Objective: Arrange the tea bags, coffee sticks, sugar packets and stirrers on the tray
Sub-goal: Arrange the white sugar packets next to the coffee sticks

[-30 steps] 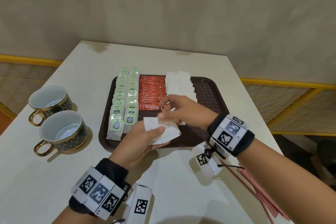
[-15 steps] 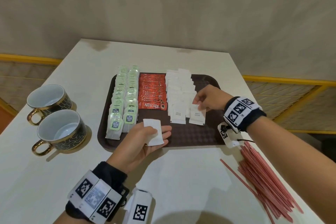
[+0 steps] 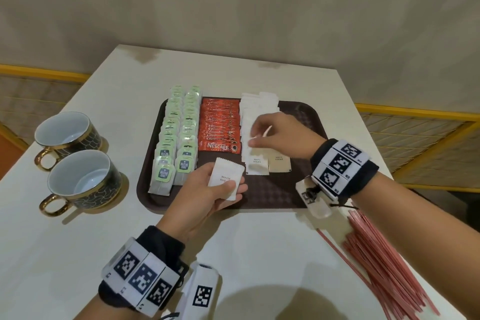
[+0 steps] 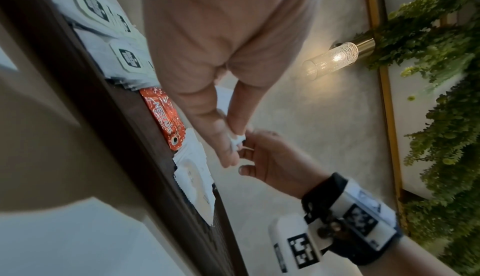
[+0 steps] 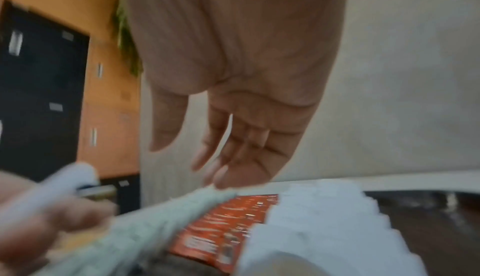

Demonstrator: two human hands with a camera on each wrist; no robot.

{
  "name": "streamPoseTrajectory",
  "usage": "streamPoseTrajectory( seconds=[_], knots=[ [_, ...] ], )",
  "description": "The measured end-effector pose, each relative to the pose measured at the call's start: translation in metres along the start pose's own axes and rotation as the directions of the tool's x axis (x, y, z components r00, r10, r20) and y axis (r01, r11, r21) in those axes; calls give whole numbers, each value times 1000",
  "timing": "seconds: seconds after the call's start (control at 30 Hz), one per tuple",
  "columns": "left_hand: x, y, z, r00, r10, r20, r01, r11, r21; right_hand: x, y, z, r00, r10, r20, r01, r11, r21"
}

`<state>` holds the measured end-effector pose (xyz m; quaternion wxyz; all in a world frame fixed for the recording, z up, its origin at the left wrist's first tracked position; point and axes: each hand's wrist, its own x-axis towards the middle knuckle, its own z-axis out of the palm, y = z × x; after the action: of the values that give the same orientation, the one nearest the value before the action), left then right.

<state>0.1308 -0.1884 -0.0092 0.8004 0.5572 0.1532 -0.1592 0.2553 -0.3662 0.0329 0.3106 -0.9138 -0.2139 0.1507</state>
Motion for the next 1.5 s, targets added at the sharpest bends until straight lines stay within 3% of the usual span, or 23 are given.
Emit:
streamPoseTrajectory(
  seconds=[0.07, 0.13, 0.23, 0.43, 0.7, 0.77, 0.83, 0.97, 1.03, 1.1, 1.23, 1.5],
  knots=[
    [1, -1, 5, 1000, 9, 14, -10, 1000, 16, -11, -21, 5, 977, -21, 214, -2, 994, 107],
    [2, -2, 9, 1000, 7, 26, -9, 999, 48, -17, -27, 9, 946, -59, 318, 22, 993, 118],
    [3, -4, 10, 1000, -13, 3, 12, 993, 120, -13, -18, 7, 959, -47, 281, 23, 996, 87],
    [-11, 1, -1, 992, 86, -88, -52, 942, 332, 6, 13, 1, 935, 209, 286, -141, 961, -238],
    [-22, 9, -2, 987, 163, -19, -131, 855, 503, 19, 20, 19, 970, 215, 117, -153, 906, -394],
    [-23, 10, 3, 986, 162, 39, -154, 793, 589, 16, 23, 14, 972, 229, 57, -193, 910, -367],
    [-22, 13, 9, 983, 138, 124, -185, 676, 713, 10, 28, 4, 965, 260, -37, -260, 923, -285],
    [-1, 18, 31, 945, -22, 328, -312, 251, 916, -5, 44, -5, 886, 449, -115, -464, 859, -219],
    [13, 16, 43, 926, -187, 327, -317, 81, 945, -11, 51, 1, 842, 535, -75, -538, 820, -196],
    [25, 13, 51, 923, -270, 275, -287, -7, 958, -12, 51, 7, 831, 553, -53, -554, 815, -169],
    [36, 5, 59, 935, -290, 202, -233, -77, 969, -9, 46, 13, 841, 540, -39, -538, 825, -175],
    [37, 4, 54, 953, -258, 159, -165, -4, 986, 0, 55, 5, 821, 565, -80, -569, 821, -35]
  ],
)
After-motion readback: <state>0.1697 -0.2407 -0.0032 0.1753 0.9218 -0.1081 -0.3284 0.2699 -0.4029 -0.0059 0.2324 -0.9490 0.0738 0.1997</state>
